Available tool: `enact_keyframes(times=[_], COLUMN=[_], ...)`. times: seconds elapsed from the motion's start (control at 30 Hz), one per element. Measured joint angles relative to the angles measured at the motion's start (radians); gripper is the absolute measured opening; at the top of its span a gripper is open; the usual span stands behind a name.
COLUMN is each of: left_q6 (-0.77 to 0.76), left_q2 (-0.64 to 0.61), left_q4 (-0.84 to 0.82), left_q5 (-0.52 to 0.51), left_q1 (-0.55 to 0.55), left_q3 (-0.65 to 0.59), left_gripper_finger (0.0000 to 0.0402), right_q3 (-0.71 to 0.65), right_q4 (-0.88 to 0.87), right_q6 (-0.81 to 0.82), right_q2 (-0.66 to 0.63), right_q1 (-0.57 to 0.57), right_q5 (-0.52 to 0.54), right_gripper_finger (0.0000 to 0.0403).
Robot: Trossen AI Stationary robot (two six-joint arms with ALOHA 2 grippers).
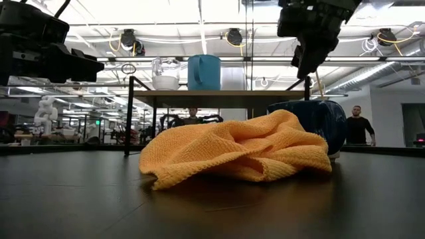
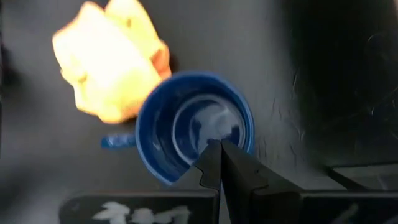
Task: Stack small to large cups/mugs on shelf
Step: Put the dark blue mug on the shelf
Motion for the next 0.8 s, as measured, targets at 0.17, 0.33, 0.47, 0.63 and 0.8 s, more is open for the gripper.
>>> enact_keyframes(times=[0.17,0.33,0.47,0.63,0.8], left_q6=[-0.002,-0.004,-0.004,-0.004,-0.004], left_q2=[0.000,0.000,0.000,0.000,0.000], left_q4=[0.000,0.000,0.000,0.000,0.000], left_q5=[0.000,0.000,0.000,0.000,0.000], left_q1=[0.000,0.000,0.000,0.000,0.000], left_q3=[0.000,0.000,0.000,0.000,0.000], left_gripper_finger=[0.0031,0.0032,0.0031,0.0031,0.0031], right_q3=[0.033,0.041,0.041,0.041,0.041], right_q4=[-0.079,-0.072,-0.050,-0.043,-0.043], right_q6=[-0.084,-0.107,-0.109,-0.109,-0.104], right_q2=[0.063,0.097,0.110,0.115,0.115], right_q1=[0.000,0.000,0.000,0.000,0.000], right_q5=[0.001,0.002,0.001,0.002,0.002], right_gripper_finger=[0.0000,0.0000,0.0000,0.0000,0.0000])
